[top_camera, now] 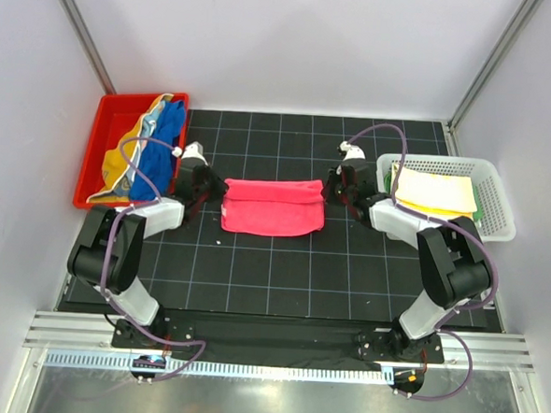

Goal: Fold and stack the towels
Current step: Fold the towel, then smooth out wrinkles on the folded towel, then neatly place the folded towel into the bin

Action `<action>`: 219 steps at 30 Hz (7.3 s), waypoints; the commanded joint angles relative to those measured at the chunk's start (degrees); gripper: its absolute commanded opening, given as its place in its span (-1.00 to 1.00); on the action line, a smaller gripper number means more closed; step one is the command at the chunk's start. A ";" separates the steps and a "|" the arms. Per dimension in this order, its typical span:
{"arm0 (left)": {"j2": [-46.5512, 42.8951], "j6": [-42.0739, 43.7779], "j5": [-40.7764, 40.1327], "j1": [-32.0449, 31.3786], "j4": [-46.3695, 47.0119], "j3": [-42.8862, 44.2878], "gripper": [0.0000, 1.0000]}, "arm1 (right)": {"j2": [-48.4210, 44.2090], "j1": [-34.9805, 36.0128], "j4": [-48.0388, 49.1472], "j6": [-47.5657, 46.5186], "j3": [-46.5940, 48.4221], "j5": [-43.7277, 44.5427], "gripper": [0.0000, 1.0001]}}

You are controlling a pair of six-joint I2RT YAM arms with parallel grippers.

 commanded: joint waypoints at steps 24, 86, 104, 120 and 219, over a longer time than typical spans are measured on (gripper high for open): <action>-13.27 0.15 -1.79 -1.73 2.34 -11.41 -0.99 | -12.10 3.10 2.86 1.39 -11.72 4.15 -0.98; -5.17 3.40 0.85 -9.91 -13.74 -1.22 -0.63 | -8.67 7.32 -5.05 7.63 -9.88 2.83 -0.22; -11.95 2.70 0.50 -10.70 -15.32 -6.49 -0.70 | -9.55 8.02 -6.19 7.46 -10.41 2.83 -0.23; -17.13 2.52 -2.23 -10.79 -20.07 -7.37 -0.74 | -9.99 8.11 -12.17 6.84 -5.31 4.24 -0.21; -13.62 5.69 -2.84 -12.55 -30.09 7.22 -0.64 | 8.73 3.80 -19.73 4.55 10.34 -1.91 0.36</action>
